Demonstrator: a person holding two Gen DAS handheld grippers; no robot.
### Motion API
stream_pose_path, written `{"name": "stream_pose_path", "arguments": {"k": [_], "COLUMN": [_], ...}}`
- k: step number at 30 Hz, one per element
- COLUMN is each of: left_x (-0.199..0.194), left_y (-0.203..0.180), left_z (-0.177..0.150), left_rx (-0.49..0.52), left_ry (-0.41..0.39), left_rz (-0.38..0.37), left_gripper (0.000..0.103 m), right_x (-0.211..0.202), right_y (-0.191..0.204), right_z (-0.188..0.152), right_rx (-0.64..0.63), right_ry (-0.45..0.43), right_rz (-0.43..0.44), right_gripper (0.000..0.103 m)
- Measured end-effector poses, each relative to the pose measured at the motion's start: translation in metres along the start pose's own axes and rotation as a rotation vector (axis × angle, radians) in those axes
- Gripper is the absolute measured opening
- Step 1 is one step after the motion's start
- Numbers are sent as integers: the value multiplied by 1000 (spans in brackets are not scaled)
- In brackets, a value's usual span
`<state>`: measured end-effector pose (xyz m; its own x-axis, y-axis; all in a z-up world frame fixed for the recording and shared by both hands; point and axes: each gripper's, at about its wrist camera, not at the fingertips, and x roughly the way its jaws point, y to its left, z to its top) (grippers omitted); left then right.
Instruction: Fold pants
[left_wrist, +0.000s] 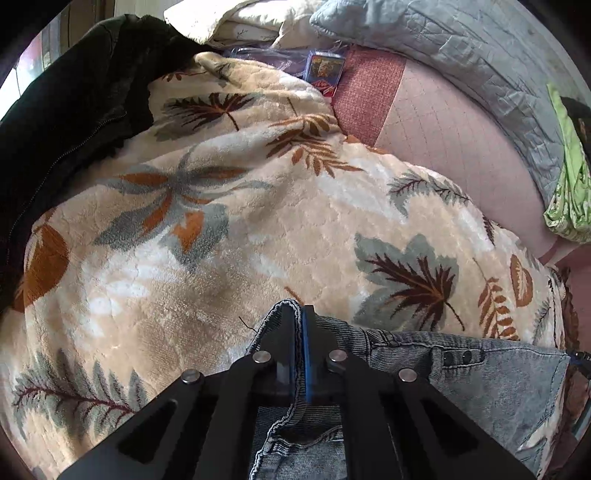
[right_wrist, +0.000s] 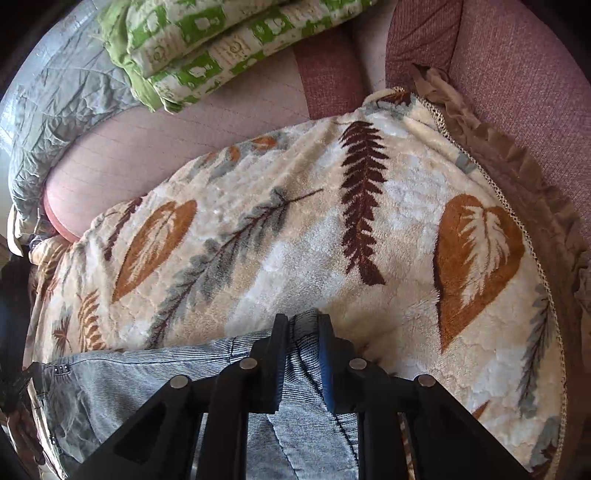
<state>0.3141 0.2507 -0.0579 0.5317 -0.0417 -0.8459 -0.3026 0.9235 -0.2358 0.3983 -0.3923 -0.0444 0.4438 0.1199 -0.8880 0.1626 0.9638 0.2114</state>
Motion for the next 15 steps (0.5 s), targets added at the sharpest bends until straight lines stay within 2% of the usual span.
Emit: {"name": "stream_pose_path", "arguments": {"k": [4, 8, 13, 15], "left_x": [-47, -111, -189, -208], "left_y": [0, 2, 23, 37], "left_z": [-8, -35, -98, -130], "left_rx": [12, 35, 45, 63], "left_ry": [-75, -172, -242, -235], "left_rz": [-55, -127, -205, -217], "left_gripper": [3, 3, 3, 3], "right_x": [-43, -98, -167, -185], "right_y": [-3, -13, -37, -48], "right_z": [-9, -37, -104, -140], "right_rx": [13, 15, 19, 15], "right_ry": [-70, -142, -205, -205], "right_rz": [49, 111, 188, 204], "right_gripper": [17, 17, 17, 17]}}
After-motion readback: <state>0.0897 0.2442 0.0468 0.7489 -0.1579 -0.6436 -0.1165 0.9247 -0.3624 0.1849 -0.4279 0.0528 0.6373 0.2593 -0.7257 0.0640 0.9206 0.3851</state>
